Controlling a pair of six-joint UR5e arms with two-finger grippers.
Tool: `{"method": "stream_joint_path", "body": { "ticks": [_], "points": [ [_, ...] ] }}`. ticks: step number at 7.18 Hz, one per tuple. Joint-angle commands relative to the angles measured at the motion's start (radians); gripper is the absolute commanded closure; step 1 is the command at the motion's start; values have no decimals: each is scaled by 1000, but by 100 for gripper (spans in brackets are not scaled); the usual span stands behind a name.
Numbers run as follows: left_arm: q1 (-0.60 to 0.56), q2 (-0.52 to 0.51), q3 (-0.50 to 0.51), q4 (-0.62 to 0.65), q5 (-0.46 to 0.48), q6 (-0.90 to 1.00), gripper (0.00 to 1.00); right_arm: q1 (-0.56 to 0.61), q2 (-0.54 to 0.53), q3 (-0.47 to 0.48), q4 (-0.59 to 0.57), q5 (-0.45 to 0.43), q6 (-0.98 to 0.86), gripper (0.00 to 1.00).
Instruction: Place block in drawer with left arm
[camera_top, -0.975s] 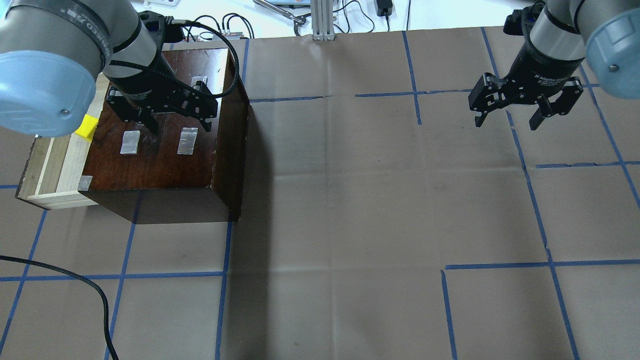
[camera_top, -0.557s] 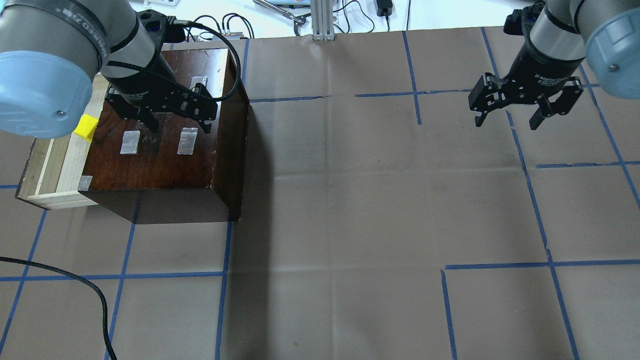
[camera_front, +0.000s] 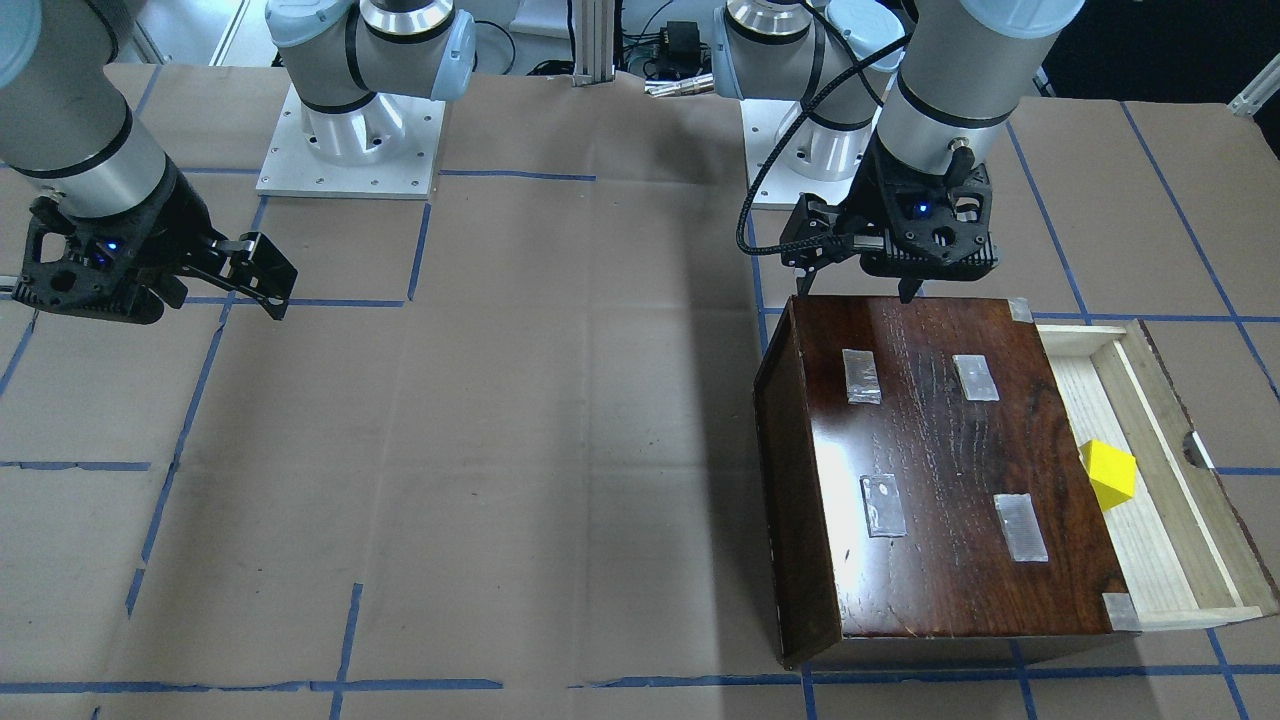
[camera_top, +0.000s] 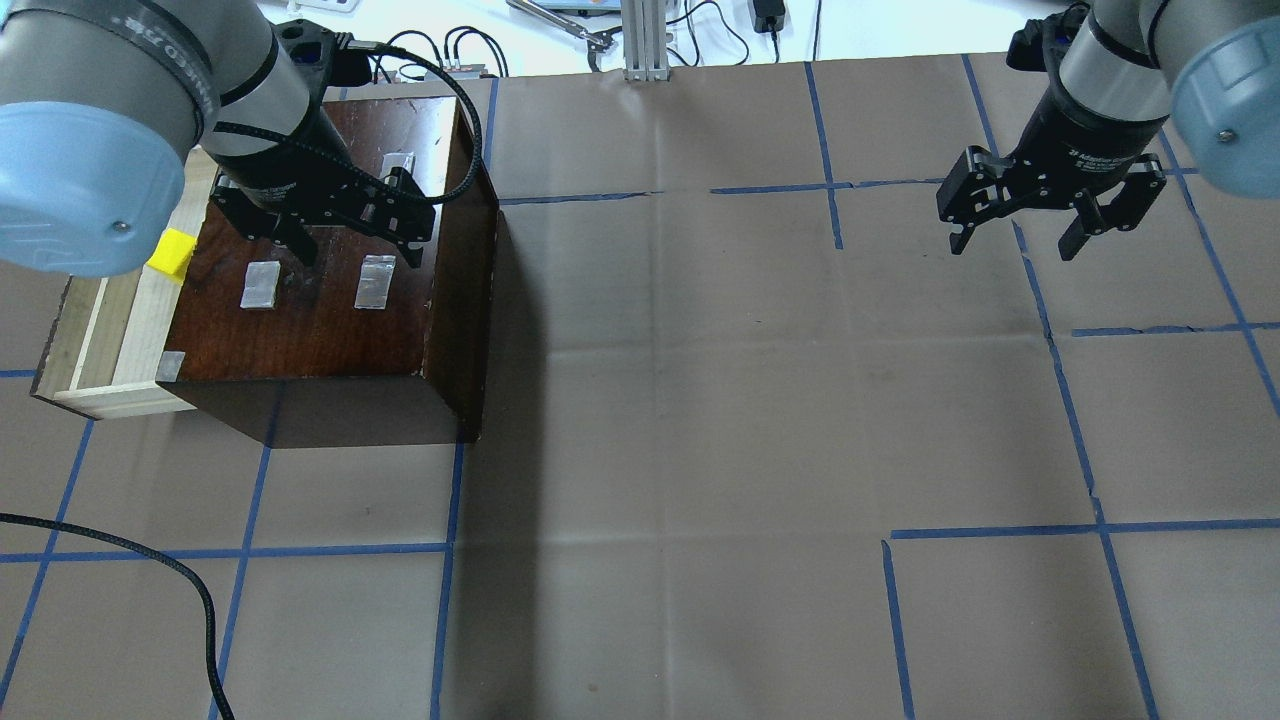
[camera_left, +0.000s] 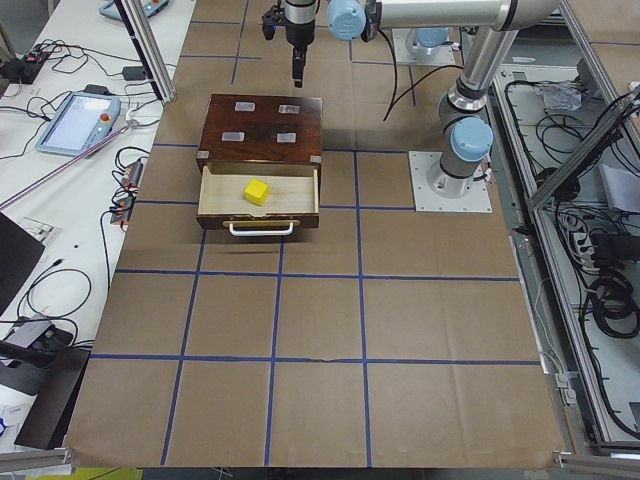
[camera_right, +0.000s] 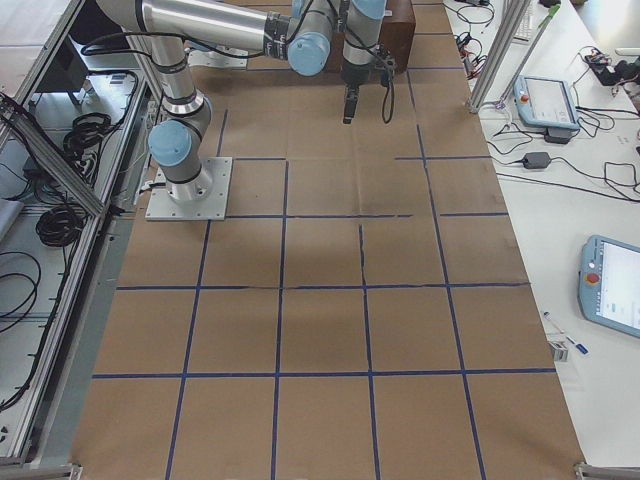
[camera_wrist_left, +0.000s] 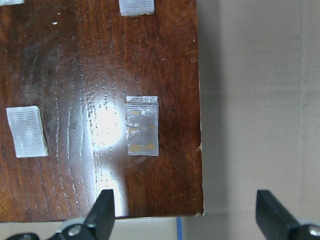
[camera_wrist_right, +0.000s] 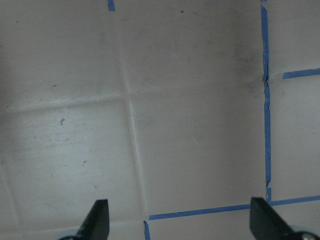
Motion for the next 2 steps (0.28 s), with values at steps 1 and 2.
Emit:
{"method": "stream_joint_path", "body": {
  "ticks": [1, 2],
  "points": [
    [0, -1, 0, 0, 0, 0, 2, 0, 0, 0, 0, 0, 0, 0],
    [0, -1, 0, 0, -2, 0, 2, 0, 0, 0, 0, 0, 0, 0]
  ]
}}
